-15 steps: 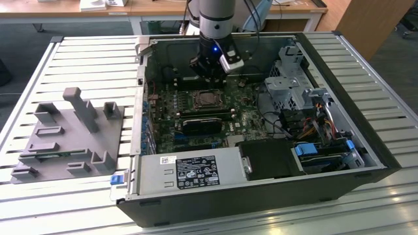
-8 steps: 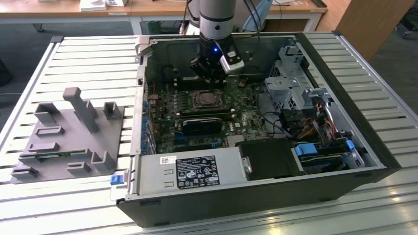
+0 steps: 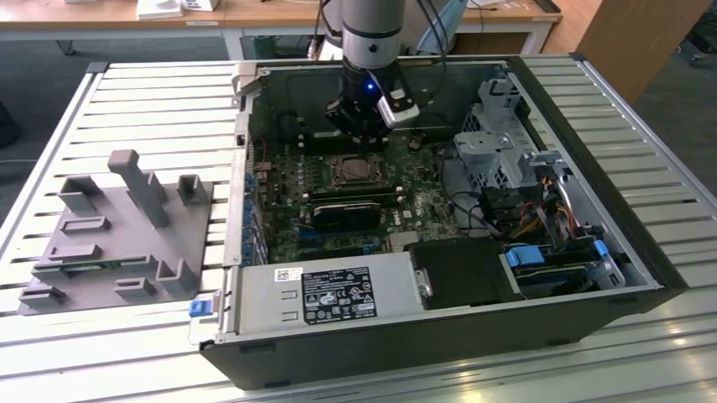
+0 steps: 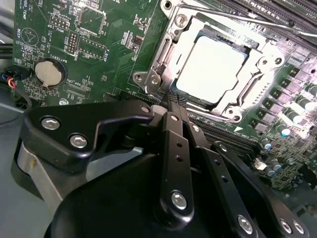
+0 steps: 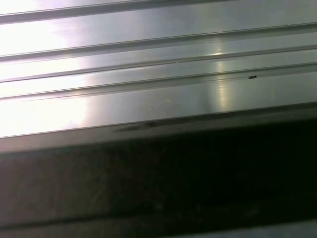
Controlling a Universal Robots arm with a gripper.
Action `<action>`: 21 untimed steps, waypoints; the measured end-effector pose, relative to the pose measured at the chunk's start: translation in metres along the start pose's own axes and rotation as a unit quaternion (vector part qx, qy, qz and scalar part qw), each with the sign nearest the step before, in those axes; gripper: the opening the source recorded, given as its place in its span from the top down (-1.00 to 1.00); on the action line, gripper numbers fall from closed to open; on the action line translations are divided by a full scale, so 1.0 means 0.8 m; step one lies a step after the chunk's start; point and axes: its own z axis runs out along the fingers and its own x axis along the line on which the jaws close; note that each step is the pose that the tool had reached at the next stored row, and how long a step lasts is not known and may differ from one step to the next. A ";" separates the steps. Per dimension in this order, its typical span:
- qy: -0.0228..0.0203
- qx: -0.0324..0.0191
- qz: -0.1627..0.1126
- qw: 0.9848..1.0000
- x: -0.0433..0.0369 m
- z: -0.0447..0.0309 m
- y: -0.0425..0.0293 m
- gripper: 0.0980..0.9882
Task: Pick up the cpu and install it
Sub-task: 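Install the first cpu locking lever, then install the second cpu locking lever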
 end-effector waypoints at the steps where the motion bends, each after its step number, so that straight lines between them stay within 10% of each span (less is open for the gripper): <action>1: 0.000 0.000 0.000 1.000 0.000 0.0000 -0.0004 0.98; 21: -0.001 0.006 0.000 1.000 -0.002 -0.0009 -0.0153 0.98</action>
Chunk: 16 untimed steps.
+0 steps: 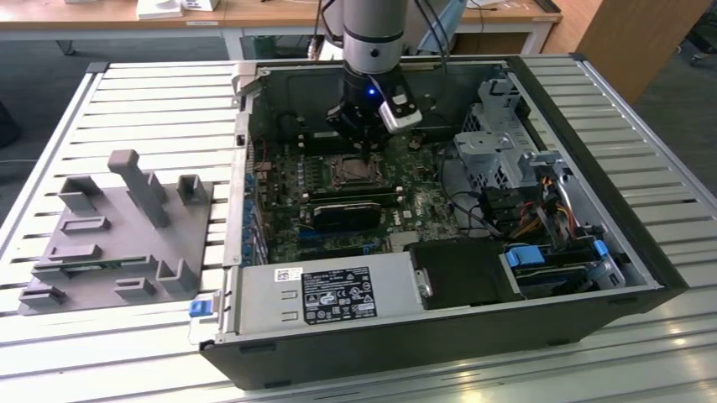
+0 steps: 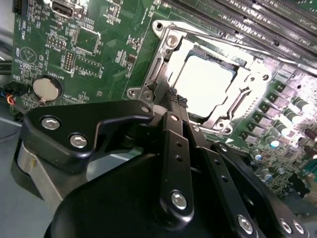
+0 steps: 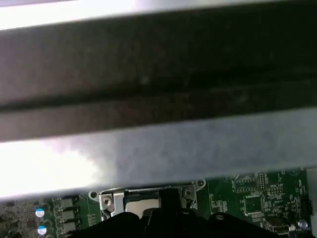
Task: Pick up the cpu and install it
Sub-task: 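Install the second cpu locking lever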
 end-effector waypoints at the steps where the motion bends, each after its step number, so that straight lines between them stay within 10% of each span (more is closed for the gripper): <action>1: 0.000 0.000 0.000 1.000 0.000 -0.0019 -0.0002 0.98; 9: 0.000 0.000 0.000 1.000 0.000 -0.0359 -0.0006 0.98; 16: 0.000 0.000 0.000 1.000 -0.002 -0.0369 -0.0122 0.98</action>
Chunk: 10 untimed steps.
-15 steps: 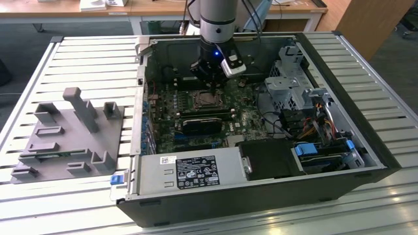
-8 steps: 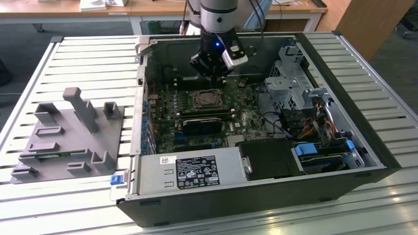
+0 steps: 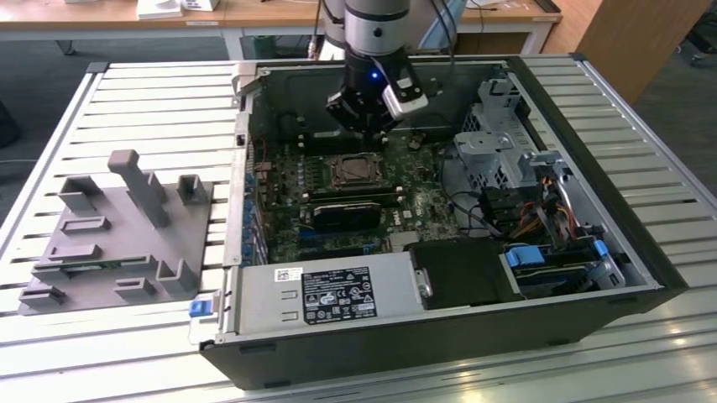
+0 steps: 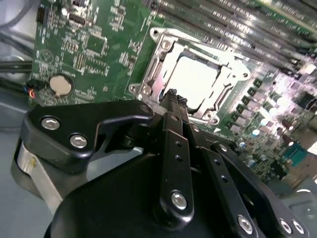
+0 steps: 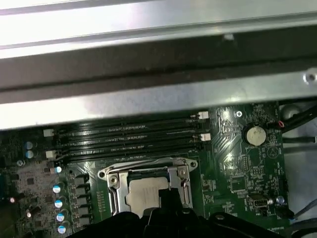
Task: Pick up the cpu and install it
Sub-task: 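Install the second cpu locking lever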
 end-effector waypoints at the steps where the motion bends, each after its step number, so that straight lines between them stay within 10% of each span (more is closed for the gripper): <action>1: 0.000 0.000 0.000 1.000 0.000 0.0001 -0.0034 0.98; 10: 0.000 0.000 0.000 1.000 -0.005 0.0009 -0.0356 0.98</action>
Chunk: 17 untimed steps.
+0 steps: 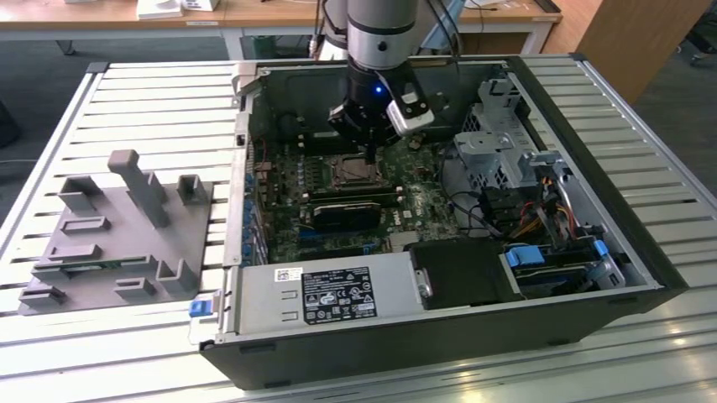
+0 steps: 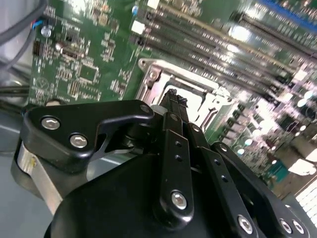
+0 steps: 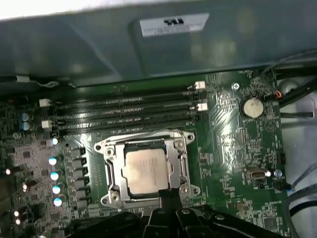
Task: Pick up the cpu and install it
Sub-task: 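Install the second cpu locking lever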
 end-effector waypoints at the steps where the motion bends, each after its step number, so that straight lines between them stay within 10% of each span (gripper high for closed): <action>1: 0.000 0.000 0.000 1.000 0.000 0.0000 -0.0028 0.98; 5: 0.001 -0.003 0.000 1.000 -0.001 0.0001 -0.0070 0.98; 8: 0.011 -0.010 0.000 1.000 -0.002 0.0009 -0.0123 0.98; 17: 0.013 -0.014 0.000 1.000 0.007 0.0063 -0.0287 0.98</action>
